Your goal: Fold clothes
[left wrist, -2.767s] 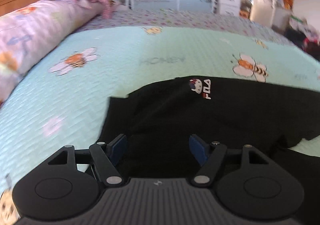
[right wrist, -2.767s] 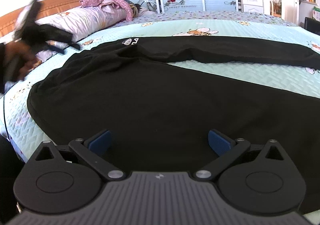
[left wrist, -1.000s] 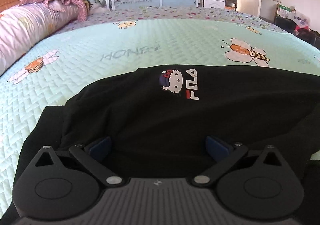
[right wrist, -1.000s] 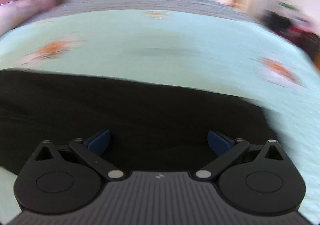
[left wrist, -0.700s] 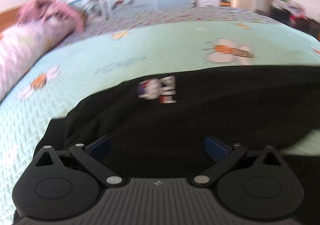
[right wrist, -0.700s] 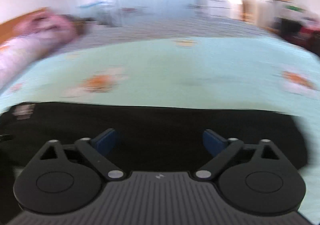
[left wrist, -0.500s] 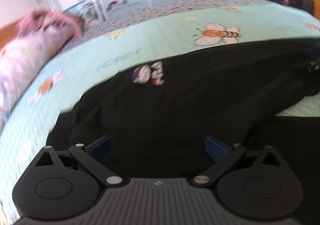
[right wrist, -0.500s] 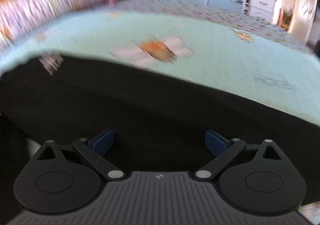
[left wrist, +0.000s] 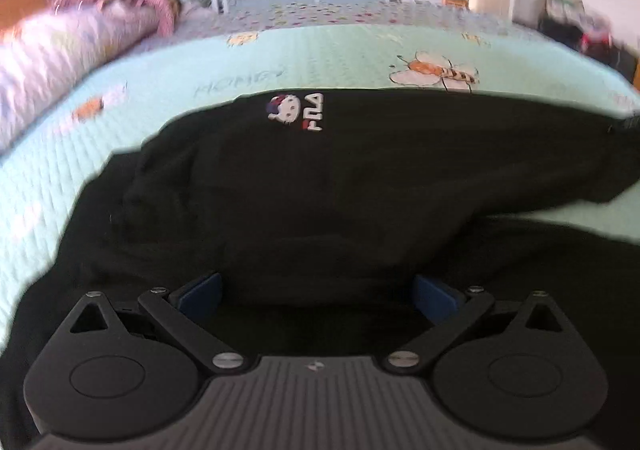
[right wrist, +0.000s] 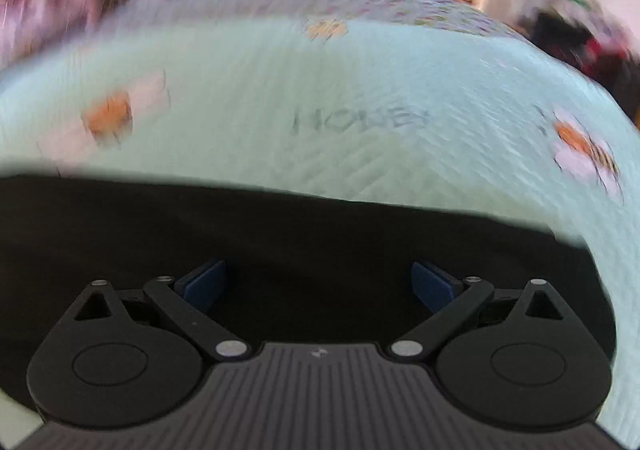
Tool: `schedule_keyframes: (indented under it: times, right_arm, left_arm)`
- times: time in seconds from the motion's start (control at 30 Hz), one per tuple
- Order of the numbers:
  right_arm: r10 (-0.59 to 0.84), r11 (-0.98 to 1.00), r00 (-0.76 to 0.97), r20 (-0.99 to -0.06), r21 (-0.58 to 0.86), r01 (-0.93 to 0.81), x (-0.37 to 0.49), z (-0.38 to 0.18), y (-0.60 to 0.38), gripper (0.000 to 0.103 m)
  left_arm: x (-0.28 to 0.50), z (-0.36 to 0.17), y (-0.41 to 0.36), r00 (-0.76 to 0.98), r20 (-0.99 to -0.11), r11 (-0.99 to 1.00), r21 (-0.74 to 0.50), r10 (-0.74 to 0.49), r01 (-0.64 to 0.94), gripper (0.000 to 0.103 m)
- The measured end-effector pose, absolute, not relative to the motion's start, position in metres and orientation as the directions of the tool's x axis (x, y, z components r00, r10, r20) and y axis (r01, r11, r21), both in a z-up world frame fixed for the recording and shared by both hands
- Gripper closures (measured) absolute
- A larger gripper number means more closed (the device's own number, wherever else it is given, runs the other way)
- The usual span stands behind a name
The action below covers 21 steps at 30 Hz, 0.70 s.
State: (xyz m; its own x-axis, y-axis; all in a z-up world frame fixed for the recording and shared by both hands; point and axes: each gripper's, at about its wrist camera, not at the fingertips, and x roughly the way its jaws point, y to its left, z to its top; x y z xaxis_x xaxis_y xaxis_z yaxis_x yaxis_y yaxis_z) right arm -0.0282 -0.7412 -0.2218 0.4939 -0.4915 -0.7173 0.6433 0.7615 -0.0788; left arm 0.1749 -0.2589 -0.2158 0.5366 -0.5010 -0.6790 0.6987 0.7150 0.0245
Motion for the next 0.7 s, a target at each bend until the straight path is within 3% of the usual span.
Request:
schedule_keyframes:
  times: [0.07, 0.1, 0.2, 0.33, 0.47, 0.53, 0.7]
  right_arm:
    - [-0.579, 0.632, 0.408, -0.706, -0.072, 0.771, -0.041, -0.214, -0.782, 0.001]
    - [-0.607, 0.570, 0.382, -0.697, -0.047, 0.820, -0.050, -0.208, -0.798, 0.006]
    - [-0.618, 0.470, 0.470, -0.630, 0.182, 0.863, -0.092, -0.174, -0.804, 0.009]
    - [-0.446, 0.706, 0.634, -0.632, 0.187, 0.683, -0.085, -0.163, -0.691, 0.008]
    - [-0.188, 0.905, 0.737, -0.649, 0.177, 0.386, -0.050, -0.180, -0.544, 0.008]
    - [-0.150, 0.947, 0.765, -0.627, 0.132, 0.294, -0.039, -0.180, -0.484, 0.008]
    - [-0.168, 0.949, 0.735, -0.656, 0.093, 0.300, -0.067, -0.194, -0.456, 0.004]
  left_arm:
    - [0.170, -0.203, -0.252, 0.562, -0.659, 0.728, 0.033, -0.499, 0.685, 0.000]
    - [0.165, -0.196, -0.248, 0.577, -0.643, 0.730, 0.041, -0.504, 0.682, 0.000]
    - [0.148, -0.182, -0.241, 0.578, -0.611, 0.724, 0.011, -0.541, 0.690, 0.000]
    - [0.110, -0.183, -0.238, 0.528, -0.617, 0.681, -0.018, -0.584, 0.732, 0.000]
    - [0.086, -0.193, -0.227, 0.465, -0.675, 0.661, -0.046, -0.573, 0.749, 0.000]
    - [0.080, -0.202, -0.219, 0.438, -0.712, 0.663, -0.053, -0.550, 0.747, 0.000]
    - [0.062, -0.209, -0.194, 0.395, -0.755, 0.659, -0.065, -0.523, 0.749, 0.000]
